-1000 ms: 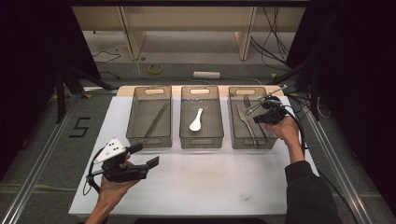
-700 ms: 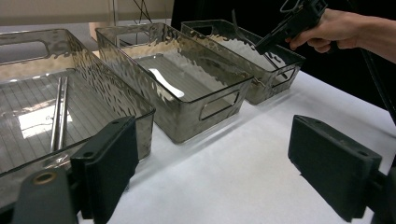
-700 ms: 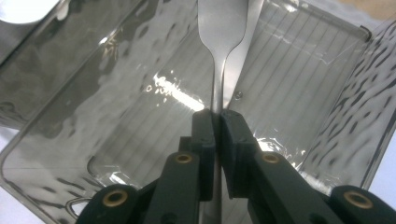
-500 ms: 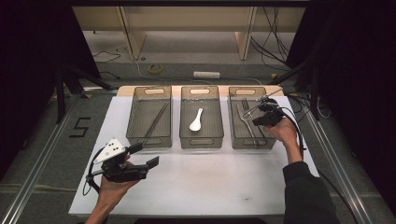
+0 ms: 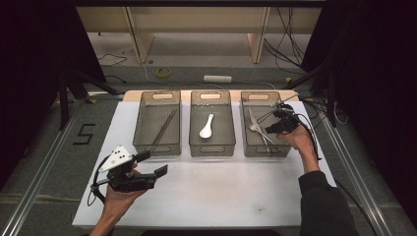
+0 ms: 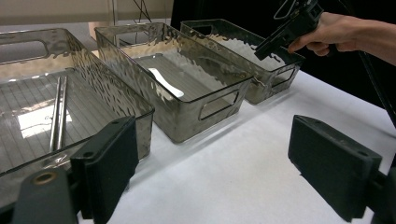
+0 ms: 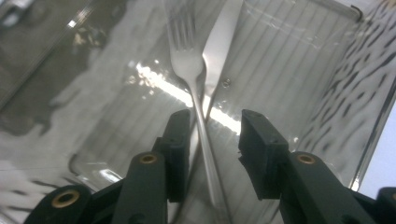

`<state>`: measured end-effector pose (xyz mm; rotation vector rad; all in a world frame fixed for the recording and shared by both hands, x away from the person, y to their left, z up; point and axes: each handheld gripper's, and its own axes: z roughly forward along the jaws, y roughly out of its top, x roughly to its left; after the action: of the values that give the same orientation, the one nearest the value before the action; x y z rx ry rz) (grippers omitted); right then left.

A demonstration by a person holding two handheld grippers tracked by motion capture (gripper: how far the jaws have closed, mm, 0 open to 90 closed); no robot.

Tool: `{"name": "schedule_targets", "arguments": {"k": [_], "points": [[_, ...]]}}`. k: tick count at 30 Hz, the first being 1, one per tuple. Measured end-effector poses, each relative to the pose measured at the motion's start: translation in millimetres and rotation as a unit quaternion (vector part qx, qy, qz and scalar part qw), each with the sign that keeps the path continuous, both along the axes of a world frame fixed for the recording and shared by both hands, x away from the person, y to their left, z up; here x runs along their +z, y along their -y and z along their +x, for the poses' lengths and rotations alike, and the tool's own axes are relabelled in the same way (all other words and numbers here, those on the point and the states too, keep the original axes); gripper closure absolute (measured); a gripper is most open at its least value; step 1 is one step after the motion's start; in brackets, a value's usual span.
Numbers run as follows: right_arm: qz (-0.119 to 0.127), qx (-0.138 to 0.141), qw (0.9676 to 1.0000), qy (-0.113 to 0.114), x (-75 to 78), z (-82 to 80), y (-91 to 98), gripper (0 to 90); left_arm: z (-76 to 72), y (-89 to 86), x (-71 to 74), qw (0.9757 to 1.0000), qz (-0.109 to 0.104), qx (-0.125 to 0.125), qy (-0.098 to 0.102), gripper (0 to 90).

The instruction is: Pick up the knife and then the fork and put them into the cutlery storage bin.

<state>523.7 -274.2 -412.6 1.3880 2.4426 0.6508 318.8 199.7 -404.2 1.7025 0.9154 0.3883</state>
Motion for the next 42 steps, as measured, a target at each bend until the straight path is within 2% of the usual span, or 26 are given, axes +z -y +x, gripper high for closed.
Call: {"name": "schedule_targets", "arguments": {"k": [2, 10, 12, 18, 19, 28, 34, 42], "points": [[0.012, -0.001, 0.9999, 0.001, 0.7, -0.4, 1.6, 61.0, -0.1, 0.0, 0.1, 1.0000, 0.000, -0.001, 0.000, 15.5], [0.026, -0.001, 0.9997, 0.004, 3.4, -2.5, 0.7, 50.9, 0.3, 0.4, -0.1, 1.0000, 0.001, -0.001, 0.000, 15.5], [0.028, -0.003, 0.9996, 0.008, 4.4, -3.6, 0.0, 46.7, 0.3, 0.2, -0.1, 1.0000, 0.001, 0.000, 0.000, 15.5], [0.055, 0.001, 0.9983, 0.017, 9.8, -10.9, -1.3, 39.4, -0.1, 0.1, 0.0, 1.0000, 0.000, 0.000, 0.000, 15.5], [0.057, 0.002, 0.9980, 0.025, 12.2, -13.8, -2.4, 38.5, -0.1, 0.1, 0.0, 1.0000, 0.000, 0.000, 0.000, 15.5], [0.089, 0.015, 0.9941, 0.060, 26.2, -36.7, -11.9, 35.0, 0.4, 0.6, -0.3, 1.0000, 0.001, -0.002, -0.002, 15.5], [0.099, 0.015, 0.9921, 0.075, 24.2, -49.0, -15.4, 33.1, 0.4, 0.3, -0.3, 1.0000, 0.001, -0.002, -0.001, 15.5], [0.123, 0.017, 0.9873, 0.099, 24.7, -67.9, -18.7, 31.9, 0.6, 0.5, -0.4, 1.0000, 0.001, -0.002, -0.001, 15.5]]}}
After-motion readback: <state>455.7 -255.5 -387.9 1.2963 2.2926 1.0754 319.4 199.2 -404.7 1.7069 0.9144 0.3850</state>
